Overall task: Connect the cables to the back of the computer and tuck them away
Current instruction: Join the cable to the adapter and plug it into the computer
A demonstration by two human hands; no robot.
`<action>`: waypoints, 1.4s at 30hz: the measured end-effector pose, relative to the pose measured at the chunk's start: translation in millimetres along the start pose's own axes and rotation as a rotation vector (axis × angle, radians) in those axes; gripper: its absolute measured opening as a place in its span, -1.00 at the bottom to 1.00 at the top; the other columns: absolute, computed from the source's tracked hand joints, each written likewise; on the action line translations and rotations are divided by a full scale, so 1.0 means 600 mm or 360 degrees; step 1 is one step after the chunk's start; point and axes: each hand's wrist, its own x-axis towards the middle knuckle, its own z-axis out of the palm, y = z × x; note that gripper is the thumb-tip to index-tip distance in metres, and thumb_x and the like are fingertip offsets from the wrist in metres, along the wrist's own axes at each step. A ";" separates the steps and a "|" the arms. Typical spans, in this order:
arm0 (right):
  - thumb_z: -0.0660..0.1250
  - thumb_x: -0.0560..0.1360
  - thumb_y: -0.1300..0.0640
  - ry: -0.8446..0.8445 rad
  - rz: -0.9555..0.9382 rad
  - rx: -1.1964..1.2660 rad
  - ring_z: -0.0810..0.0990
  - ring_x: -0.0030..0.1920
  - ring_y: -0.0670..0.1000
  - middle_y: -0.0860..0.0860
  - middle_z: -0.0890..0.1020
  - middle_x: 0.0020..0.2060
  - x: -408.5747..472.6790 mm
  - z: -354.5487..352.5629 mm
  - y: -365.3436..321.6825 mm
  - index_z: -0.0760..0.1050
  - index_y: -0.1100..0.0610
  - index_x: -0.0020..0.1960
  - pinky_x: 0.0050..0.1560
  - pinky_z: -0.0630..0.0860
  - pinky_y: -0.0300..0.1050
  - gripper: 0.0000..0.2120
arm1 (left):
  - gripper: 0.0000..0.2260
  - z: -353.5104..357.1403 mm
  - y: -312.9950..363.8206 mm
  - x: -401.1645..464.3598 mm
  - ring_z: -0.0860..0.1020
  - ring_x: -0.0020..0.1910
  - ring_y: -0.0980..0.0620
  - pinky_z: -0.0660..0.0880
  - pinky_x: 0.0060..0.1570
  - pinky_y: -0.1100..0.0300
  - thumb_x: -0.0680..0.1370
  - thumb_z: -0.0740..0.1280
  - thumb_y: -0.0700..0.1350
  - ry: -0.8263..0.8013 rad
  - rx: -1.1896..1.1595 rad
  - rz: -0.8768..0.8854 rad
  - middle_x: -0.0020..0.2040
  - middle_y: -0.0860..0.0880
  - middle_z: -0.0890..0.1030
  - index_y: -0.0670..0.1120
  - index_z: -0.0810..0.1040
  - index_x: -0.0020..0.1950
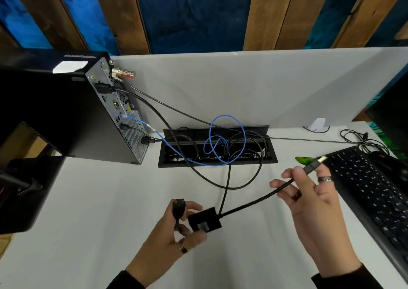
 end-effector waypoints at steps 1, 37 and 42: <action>0.18 0.56 0.19 0.0021 0.0023 0.0037 0.62 -0.32 0.05 -0.05 0.58 -0.36 0.001 -0.005 0.000 0.36 0.00 0.01 -0.30 0.56 -0.25 -0.89 | -0.42 0.001 0.000 0.000 0.55 -0.05 0.02 0.54 0.00 0.11 0.14 0.43 0.40 -0.0002 0.0037 -0.0014 0.10 0.13 0.57 0.21 0.44 0.06; 0.27 0.46 -0.15 -0.0611 -0.0672 -0.1652 0.19 0.45 -0.08 -0.20 0.36 0.36 -0.034 -0.006 0.088 0.30 -0.30 0.24 0.36 0.25 -0.08 -0.63 | -0.55 0.055 0.077 0.004 0.51 -0.26 0.09 0.45 -0.21 0.33 0.36 0.50 -0.16 0.0587 0.0312 0.0236 -0.16 -0.17 0.65 0.42 0.43 -0.26; 0.33 0.46 -0.05 -0.1041 -0.0315 -0.1617 0.46 0.14 -0.26 -0.31 0.56 0.04 -0.043 0.012 0.078 0.21 -0.53 0.11 0.10 0.34 -0.43 -0.55 | -0.65 0.054 0.071 0.007 0.53 -0.26 0.11 0.45 -0.22 0.36 0.35 0.51 -0.14 0.0562 0.0310 0.0236 -0.19 0.01 0.65 0.30 0.46 -0.26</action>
